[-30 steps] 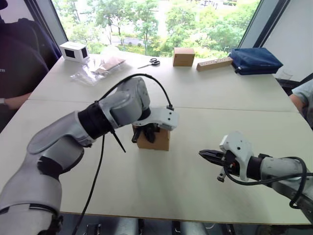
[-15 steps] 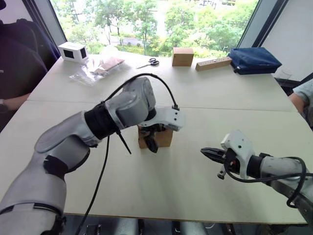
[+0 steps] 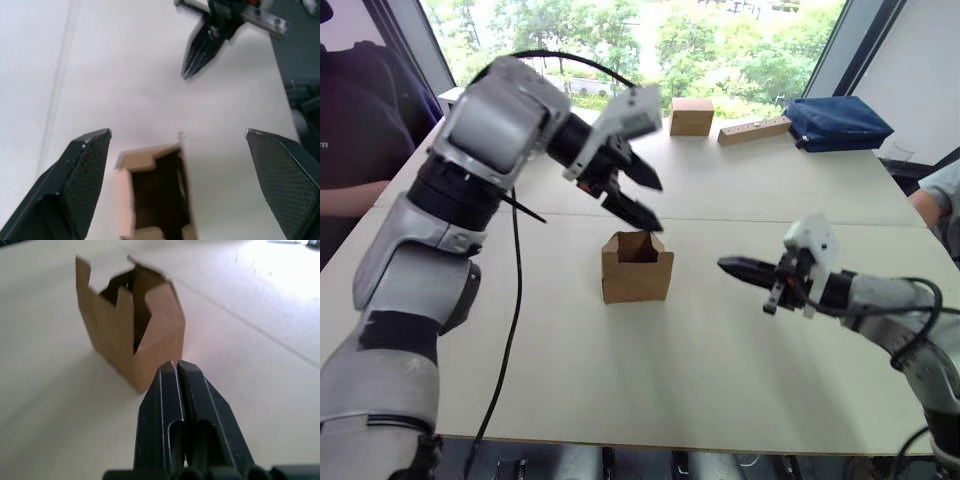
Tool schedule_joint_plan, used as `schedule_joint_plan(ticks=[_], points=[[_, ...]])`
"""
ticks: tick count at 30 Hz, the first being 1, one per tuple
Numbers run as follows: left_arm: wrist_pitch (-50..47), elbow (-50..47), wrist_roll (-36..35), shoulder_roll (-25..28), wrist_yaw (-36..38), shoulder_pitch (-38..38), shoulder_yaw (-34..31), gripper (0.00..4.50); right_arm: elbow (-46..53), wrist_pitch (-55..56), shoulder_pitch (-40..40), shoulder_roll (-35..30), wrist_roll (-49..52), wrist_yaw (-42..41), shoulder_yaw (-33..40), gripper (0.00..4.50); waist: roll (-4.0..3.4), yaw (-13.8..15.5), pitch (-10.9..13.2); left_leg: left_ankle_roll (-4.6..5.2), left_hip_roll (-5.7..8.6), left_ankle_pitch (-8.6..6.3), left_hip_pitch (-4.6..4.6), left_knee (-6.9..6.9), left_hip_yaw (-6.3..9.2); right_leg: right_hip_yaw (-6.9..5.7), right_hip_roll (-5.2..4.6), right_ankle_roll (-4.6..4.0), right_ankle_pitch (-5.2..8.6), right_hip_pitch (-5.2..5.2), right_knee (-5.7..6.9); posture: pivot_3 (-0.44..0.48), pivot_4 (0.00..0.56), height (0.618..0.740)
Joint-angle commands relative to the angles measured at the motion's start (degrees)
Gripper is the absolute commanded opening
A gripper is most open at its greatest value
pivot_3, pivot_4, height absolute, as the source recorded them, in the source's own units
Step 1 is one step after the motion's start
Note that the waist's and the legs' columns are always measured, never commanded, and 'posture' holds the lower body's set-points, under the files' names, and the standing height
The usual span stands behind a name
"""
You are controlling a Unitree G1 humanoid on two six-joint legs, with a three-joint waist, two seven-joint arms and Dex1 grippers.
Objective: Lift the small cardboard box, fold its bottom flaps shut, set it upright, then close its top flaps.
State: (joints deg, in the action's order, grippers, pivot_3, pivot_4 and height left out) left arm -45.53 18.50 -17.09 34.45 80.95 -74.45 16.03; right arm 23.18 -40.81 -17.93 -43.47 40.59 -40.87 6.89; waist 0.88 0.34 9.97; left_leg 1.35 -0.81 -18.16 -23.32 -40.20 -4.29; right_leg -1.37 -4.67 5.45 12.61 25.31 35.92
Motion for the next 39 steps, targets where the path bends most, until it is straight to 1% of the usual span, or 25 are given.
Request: schedule_joint_plan(ticks=[1,3,5,6,8,9,10,12,14,15,20,22,26,31,39], points=[[2.26,-4.85,-4.51,1.46,-4.62,6.78,-10.65,4.41,-4.01,3.29,-4.36,2.09,-1.84,-1.86,-1.14,0.0,0.0,-0.07,0.0,-0.02,0.0,0.01,0.0,0.01,-0.01,0.0,0.0,0.0,0.0,0.04,0.04,0.0,0.15,0.74],[1.84,-10.46,-8.08,1.76,-6.17,12.99,-15.62,4.41,-5.52,3.91,-6.11,3.05,-2.16,-3.36,-2.11,0.0,-0.01,-0.13,0.0,-0.24,-0.01,0.14,-0.03,0.01,-0.01,-0.01,0.0,0.0,0.0,0.07,0.12,0.0,0.15,0.74],[-2.05,-14.94,-12.96,1.21,-8.95,17.44,-20.9,3.91,-6.92,4.66,-7.47,3.71,-2.92,-4.52,-3.04,0.0,0.0,-0.13,0.0,-0.36,-0.02,0.2,-0.04,0.01,-0.01,-0.01,-0.01,0.0,0.0,0.08,0.15,0.0,0.15,0.74],[-4.66,-16.45,-13.75,0.89,-12.0,19.51,-22.35,3.66,-7.8,4.99,-8.14,4.07,-3.3,-5.2,-3.57,0.0,0.01,-0.06,0.0,-0.37,-0.02,0.21,-0.05,-0.01,-0.02,-0.01,-0.04,0.0,-0.01,0.07,0.15,0.0,0.15,0.74],[-9.01,-19.84,-16.85,0.76,-15.17,24.63,-24.98,2.83,-9.5,5.84,-9.35,4.53,-4.56,-6.99,-5.29,0.0,0.0,0.11,-0.01,-0.36,0.01,0.2,-0.04,-0.07,0.0,-0.01,-0.07,0.0,-0.01,0.04,0.14,0.0,0.15,0.74],[-8.68,-22.09,-17.21,0.8,-15.88,27.24,-25.12,2.51,-10.22,6.3,-9.75,4.49,-5.26,-7.85,-6.02,0.0,-0.01,0.16,-0.02,-0.3,0.02,0.17,0.01,-0.07,-0.02,0.0,-0.08,0.0,-0.01,0.0,0.14,0.0,0.15,0.74],[-7.03,-25.06,-16.39,1.2,-16.57,31.83,-24.4,2.0,-11.4,6.89,-10.61,4.9,-6.0,-9.01,-7.26,0.0,-0.01,0.2,-0.02,-0.21,0.03,0.12,0.04,-0.07,0.0,-0.01,-0.09,0.0,-0.01,-0.04,0.14,0.0,0.15,0.74],[-5.22,-28.9,-15.64,1.11,-18.63,38.39,-23.6,1.18,-13.72,7.63,-12.4,5.6,-7.16,-11.26,-9.32,0.0,-0.06,-0.03,-0.04,-0.24,0.03,0.13,0.09,-0.06,-0.04,0.01,-0.08,0.0,-0.01,-0.07,0.14,0.0,0.15,0.74],[-4.04,-30.19,-15.89,0.76,-20.24,41.51,-23.71,0.34,-15.65,8.27,-14.1,6.22,-8.23,-12.98,-10.73,0.0,-0.01,-0.06,-0.02,-0.37,0.02,0.21,0.1,-0.05,-0.03,0.01,-0.08,-0.01,-0.01,-0.08,0.14,0.0,0.15,0.74],[-3.06,-30.06,-15.42,0.59,-21.23,42.32,-23.61,0.05,-16.55,8.78,-14.9,6.54,-8.91,-13.64,-11.29,0.0,-0.01,0.03,-0.02,-0.38,0.01,0.21,0.1,-0.05,-0.03,0.0,-0.07,-0.02,-0.01,-0.07,0.15,0.0,0.15,0.74],[2.26,-27.71,-12.0,1.47,-23.93,45.6,-21.25,0.05,-21.98,12.5,-18.05,8.22,-13.1,-16.33,-13.95,0.0,-0.02,0.26,-0.03,-0.36,0.03,0.2,0.11,-0.04,0.01,-0.07,-0.07,-0.04,-0.02,-0.1,0.14,0.0,0.15,0.74],[3.02,-26.88,-12.27,0.86,-24.48,45.38,-21.03,0.05,-24.19,14.23,-18.97,9.03,-15.0,-17.15,-14.98,0.0,-0.02,0.23,-0.03,-0.41,0.04,0.23,0.11,-0.02,-0.01,-0.07,-0.07,-0.03,-0.02,-0.1,0.13,0.0,0.15,0.74],[4.56,-25.21,-11.6,0.68,-24.59,44.29,-19.6,0.05,-25.62,15.47,-19.7,10.73,-16.77,-18.15,-16.0,0.0,-0.02,0.23,-0.03,-0.47,0.04,0.26,0.1,-0.03,-0.02,-0.08,-0.07,-0.04,-0.02,-0.09,0.13,0.0,0.15,0.74],[6.09,-23.2,-11.17,0.6,-24.0,42.79,-17.62,0.05,-26.59,16.25,-19.65,12.23,-18.52,-18.51,-16.53,0.0,-0.02,0.15,-0.03,-0.48,0.04,0.27,0.11,-0.02,-0.02,-0.08,-0.07,-0.03,-0.02,-0.09,0.14,0.0,0.15,0.74],[13.13,-15.46,-6.07,0.12,-19.5,38.1,-10.81,0.05,-27.75,16.71,-19.81,14.14,-20.59,-19.83,-18.11,0.0,-0.02,0.13,-0.03,-0.51,0.15,0.28,0.1,-0.02,-0.07,-0.09,-0.05,-0.03,-0.02,-0.09,0.14,0.0,0.15,0.74]])
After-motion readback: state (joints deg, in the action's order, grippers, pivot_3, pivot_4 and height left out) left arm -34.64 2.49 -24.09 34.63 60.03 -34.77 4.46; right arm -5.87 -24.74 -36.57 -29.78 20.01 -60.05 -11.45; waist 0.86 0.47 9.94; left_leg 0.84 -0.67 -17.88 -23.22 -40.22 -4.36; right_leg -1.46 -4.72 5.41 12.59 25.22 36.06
